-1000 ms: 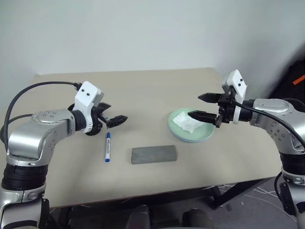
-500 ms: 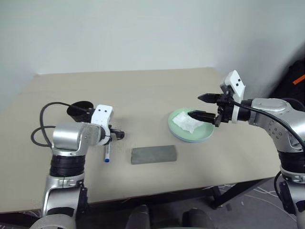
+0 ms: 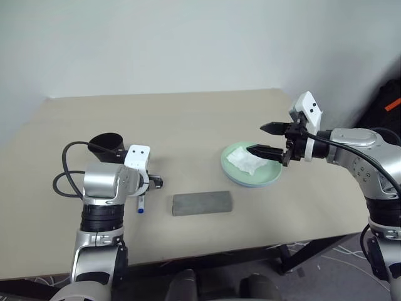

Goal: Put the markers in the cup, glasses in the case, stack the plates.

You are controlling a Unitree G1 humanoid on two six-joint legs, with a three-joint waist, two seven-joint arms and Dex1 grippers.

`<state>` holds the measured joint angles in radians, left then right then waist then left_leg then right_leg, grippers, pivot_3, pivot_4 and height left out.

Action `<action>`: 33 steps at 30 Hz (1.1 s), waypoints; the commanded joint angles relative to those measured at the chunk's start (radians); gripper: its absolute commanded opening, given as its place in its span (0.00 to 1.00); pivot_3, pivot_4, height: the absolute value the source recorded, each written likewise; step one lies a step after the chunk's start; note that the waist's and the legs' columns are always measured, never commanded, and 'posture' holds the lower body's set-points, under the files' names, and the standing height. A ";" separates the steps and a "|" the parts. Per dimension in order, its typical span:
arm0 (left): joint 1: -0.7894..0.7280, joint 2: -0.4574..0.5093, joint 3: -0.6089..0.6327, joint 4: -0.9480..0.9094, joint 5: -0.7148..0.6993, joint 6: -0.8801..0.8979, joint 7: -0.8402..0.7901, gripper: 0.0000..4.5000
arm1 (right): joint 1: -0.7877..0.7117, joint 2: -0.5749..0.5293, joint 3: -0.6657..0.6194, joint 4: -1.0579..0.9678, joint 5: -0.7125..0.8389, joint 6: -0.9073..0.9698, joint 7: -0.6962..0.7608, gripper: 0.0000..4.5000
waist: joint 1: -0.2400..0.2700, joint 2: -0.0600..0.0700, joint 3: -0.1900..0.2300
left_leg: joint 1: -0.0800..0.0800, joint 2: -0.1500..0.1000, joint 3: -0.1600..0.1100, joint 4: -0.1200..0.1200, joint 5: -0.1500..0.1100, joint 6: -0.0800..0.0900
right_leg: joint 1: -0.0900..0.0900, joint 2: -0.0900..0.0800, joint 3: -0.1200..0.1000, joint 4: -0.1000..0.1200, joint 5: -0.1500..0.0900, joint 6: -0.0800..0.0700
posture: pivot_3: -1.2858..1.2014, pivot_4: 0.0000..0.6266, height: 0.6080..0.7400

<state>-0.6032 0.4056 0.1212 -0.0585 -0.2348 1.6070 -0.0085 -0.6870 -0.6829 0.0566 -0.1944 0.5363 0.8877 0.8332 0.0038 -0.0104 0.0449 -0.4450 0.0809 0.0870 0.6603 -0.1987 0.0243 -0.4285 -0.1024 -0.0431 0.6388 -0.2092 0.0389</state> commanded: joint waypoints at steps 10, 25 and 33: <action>0.003 -0.023 0.036 0.007 0.049 0.007 0.042 0.14 | -0.026 -0.009 -0.024 -0.020 -0.003 -0.011 -0.003 1.00 | -0.001 0.000 0.000 | 0.000 0.000 0.000 0.000 0.000 0.000 | 0.000 0.000 0.000 0.000 0.000 0.000 | 0.52 0.00 1.00; -0.014 0.117 -0.108 -0.092 -0.017 -0.407 -0.267 0.02 | -0.025 -0.010 -0.032 -0.022 -0.009 -0.017 -0.008 1.00 | 0.001 0.000 0.000 | -0.001 0.000 0.000 0.000 0.000 0.000 | -0.001 0.000 0.000 0.000 0.000 0.000 | 0.52 0.00 1.00; -0.132 0.106 0.023 0.013 -0.015 -0.915 -0.351 0.02 | -0.030 0.003 -0.029 -0.014 -0.014 -0.030 -0.012 1.00 | 0.000 0.000 0.000 | -0.001 0.000 0.001 -0.001 0.000 0.000 | -0.002 0.000 0.000 -0.001 0.000 -0.001 | 0.52 0.00 1.00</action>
<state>-0.6882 0.5074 0.0857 -0.0497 -0.2549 0.7739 -0.3790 -0.6886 -0.6816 0.0560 -0.1952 0.5264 0.8775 0.8311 0.0042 -0.0106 0.0450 -0.4458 0.0811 0.0882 0.6596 -0.1987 0.0243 -0.4299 -0.1026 -0.0429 0.6381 -0.2088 0.0381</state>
